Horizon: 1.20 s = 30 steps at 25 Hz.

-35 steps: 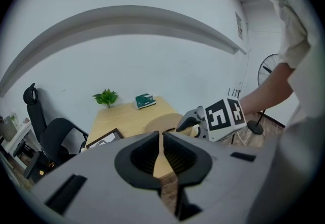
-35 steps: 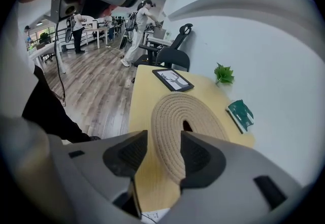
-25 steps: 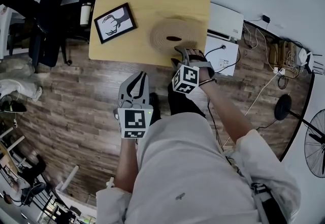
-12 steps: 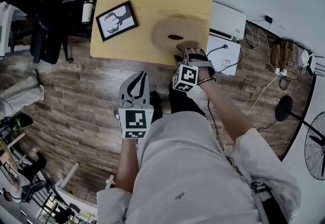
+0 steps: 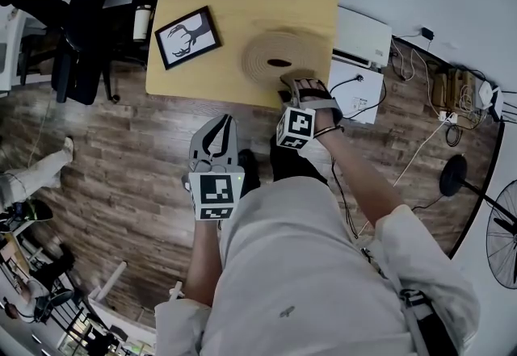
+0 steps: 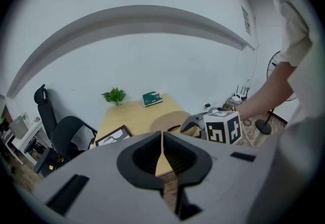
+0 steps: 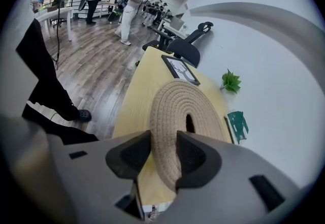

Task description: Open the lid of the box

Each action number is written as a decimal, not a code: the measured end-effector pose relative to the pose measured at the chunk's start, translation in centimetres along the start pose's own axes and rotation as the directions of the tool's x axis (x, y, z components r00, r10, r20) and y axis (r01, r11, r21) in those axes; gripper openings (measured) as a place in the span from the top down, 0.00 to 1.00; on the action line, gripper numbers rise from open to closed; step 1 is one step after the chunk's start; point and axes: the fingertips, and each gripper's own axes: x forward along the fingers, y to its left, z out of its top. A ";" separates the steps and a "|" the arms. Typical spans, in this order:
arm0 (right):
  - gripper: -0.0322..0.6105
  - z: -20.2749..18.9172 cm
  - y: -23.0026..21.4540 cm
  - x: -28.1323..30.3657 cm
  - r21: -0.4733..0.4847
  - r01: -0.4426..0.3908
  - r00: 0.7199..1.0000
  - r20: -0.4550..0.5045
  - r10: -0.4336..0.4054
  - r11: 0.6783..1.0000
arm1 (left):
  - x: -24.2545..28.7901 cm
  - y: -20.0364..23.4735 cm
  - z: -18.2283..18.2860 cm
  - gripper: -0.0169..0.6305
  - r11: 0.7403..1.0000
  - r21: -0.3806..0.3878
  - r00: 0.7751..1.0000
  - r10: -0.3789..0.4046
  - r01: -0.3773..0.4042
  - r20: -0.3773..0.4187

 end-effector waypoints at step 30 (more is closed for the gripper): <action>0.84 1.9 -8.1 -8.1 0.097 0.098 0.964 0.237 -0.118 0.991 | 3.5 -1.7 3.5 0.96 0.999 -0.026 0.999 0.019 -0.018 0.032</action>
